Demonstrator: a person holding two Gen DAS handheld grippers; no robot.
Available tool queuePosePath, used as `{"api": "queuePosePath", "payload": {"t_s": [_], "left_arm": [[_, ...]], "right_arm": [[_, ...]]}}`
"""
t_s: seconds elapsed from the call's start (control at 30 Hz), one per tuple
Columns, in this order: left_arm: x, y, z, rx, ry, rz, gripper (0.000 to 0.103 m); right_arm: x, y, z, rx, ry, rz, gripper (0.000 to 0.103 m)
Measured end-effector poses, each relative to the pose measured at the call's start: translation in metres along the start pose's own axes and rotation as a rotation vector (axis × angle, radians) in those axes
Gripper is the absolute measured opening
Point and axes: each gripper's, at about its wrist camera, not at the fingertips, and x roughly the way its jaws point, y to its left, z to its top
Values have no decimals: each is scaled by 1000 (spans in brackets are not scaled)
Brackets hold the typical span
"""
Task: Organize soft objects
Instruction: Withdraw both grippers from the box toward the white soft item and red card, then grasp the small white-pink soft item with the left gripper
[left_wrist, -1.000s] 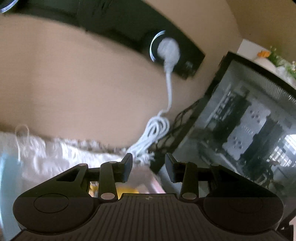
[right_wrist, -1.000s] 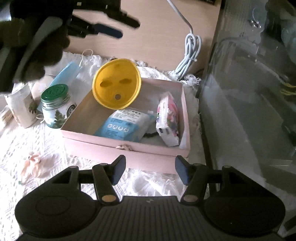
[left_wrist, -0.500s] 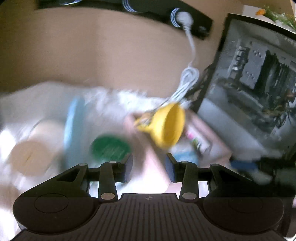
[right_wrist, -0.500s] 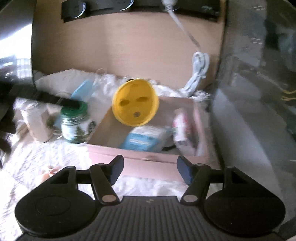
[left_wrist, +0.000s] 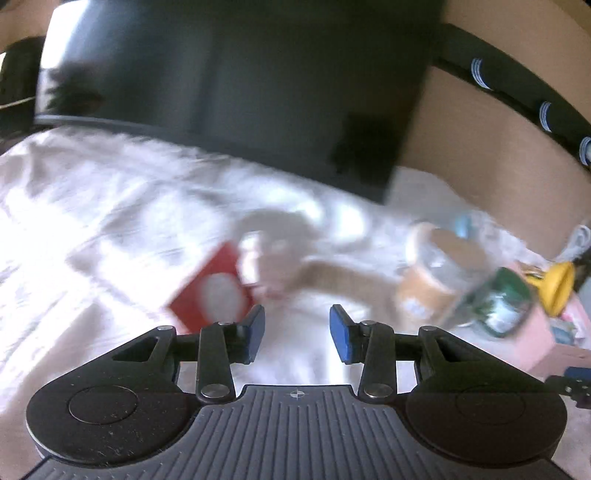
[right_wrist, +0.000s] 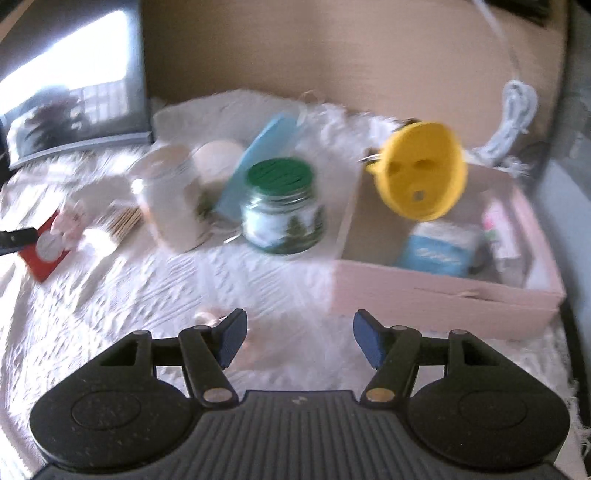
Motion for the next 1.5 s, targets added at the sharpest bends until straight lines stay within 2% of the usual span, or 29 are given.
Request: {"api": "queuePosePath", "payload": {"t_s": [0.13,0.3,0.4,0.47,0.5,0.57,0.67,0.77,0.97,1.13,1.17,1.23,1.37,1.5], "left_arm": [[-11,23,-4,25,-17,32,42],[-12,55,14,9,-35,46,42],[8,67,29,30,4,23,42],[27,76,35,8,47,-21,42],[34,78,37,-7,54,-19,42],[40,77,40,-14,43,-24,42],[43,60,46,36,23,-102,42],[58,41,48,73,50,-122,42],[106,20,44,48,121,-3,41],[120,12,40,84,152,-22,37],[124,13,38,78,179,-30,27],[132,16,34,32,226,-35,23],[124,26,31,-63,201,-64,16],[101,31,28,-95,121,-139,13]], "right_arm": [[2,25,-2,-77,15,23,64],[4,52,-4,-132,32,41,64],[-2,66,-10,-192,31,40,64],[-6,73,-14,-244,21,24,64],[-10,75,-17,-266,16,14,64],[-15,77,-22,-294,8,-3,64],[-18,73,-26,-284,23,-16,64],[-19,69,-30,-273,35,-41,64],[-26,58,-38,-255,35,-76,64],[-28,42,-44,-197,50,-104,64],[-28,40,-45,-187,52,-107,64],[-28,37,-46,-175,51,-111,64],[-27,41,-45,-187,38,-102,64],[-22,53,-38,-235,25,-80,64]]}}
